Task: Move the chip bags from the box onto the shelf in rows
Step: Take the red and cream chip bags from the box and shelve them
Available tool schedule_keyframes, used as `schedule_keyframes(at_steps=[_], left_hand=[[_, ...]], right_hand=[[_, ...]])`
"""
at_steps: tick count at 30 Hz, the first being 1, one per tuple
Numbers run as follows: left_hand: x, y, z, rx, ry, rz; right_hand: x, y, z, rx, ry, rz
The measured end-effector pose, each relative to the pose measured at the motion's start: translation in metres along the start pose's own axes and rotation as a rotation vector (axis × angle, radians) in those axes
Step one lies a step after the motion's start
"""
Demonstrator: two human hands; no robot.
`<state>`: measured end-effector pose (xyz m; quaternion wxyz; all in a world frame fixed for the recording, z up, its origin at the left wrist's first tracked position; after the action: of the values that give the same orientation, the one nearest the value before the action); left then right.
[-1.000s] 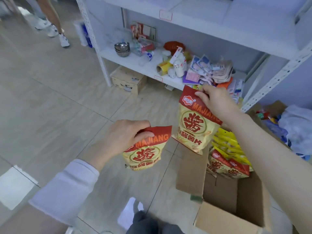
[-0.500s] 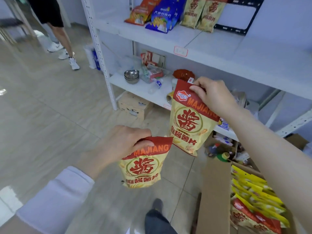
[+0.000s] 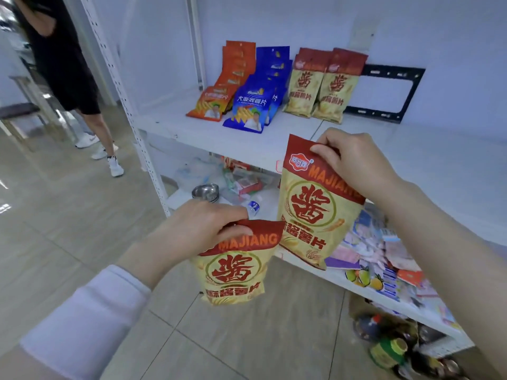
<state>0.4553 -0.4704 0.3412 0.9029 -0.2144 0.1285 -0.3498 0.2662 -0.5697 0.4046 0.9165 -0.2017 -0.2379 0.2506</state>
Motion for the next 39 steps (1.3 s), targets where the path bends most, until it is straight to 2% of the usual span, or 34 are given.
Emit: schedule_keyframes(at_steps=[7,16,24,28,39], left_hand=[[0.091,-0.111,0.009,-0.06,0.001,-0.188],[0.185,-0.252,0.023,-0.108,-0.084,-0.422],[0.258,-0.362,-0.015,-0.1,0.041,-0.455],[0.291,-0.409,-0.047,-0.113,0.0,-0.447],[0.354,-0.508,-0.123,0.008,0.058,-0.353]], right_hand=[[-0.043,-0.104,0.0,-0.055,0.141,-0.031],[-0.096,-0.231,0.022,-0.233,0.295,-0.058],[-0.18,-0.306,0.017,-0.241,0.339,-0.146],[-0.228,-0.339,0.0,-0.232,0.333,-0.1],[-0.328,-0.43,-0.044,-0.194,0.22,0.089]])
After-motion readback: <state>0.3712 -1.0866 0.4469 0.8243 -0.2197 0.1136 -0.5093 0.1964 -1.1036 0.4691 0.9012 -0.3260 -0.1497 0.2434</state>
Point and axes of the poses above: each hand's wrist, its own y-axis away from the middle knuckle, its own z-axis out of the back of the hand, x = y × z, the point moved 7 cm from there along -y, towards the middle knuckle, and after that the axes turned 1 degree about -z, right-handed, at the moved point
